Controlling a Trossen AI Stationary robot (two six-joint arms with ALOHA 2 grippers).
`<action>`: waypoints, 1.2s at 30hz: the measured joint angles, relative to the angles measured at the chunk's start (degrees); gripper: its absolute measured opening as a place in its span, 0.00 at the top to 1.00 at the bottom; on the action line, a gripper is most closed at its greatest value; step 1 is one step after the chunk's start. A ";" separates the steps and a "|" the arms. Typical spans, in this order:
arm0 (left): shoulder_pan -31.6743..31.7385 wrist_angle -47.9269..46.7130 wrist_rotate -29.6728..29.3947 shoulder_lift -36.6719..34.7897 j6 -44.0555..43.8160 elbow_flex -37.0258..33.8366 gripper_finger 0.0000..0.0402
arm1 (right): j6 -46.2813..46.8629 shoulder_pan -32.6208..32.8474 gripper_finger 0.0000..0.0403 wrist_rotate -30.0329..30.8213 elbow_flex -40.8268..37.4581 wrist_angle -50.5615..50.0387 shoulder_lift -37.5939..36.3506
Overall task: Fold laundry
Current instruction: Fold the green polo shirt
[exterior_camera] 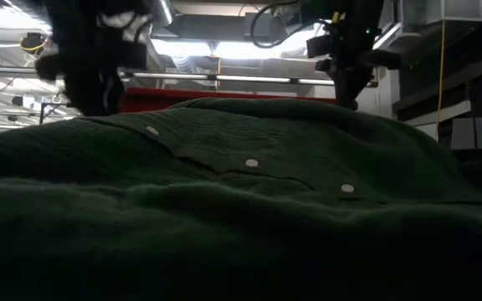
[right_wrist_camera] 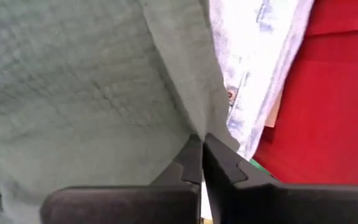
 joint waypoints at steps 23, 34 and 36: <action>12.77 32.60 -6.91 0.27 18.02 -21.33 0.44 | 1.14 0.01 1.00 -0.05 2.06 -0.31 0.00; 17.12 33.98 -3.03 0.27 18.05 -22.24 0.65 | 1.28 0.03 1.00 2.09 2.06 -0.33 0.00; 17.49 33.98 -3.03 0.27 18.02 -22.24 0.75 | 1.92 0.01 1.00 3.48 2.06 -0.37 0.00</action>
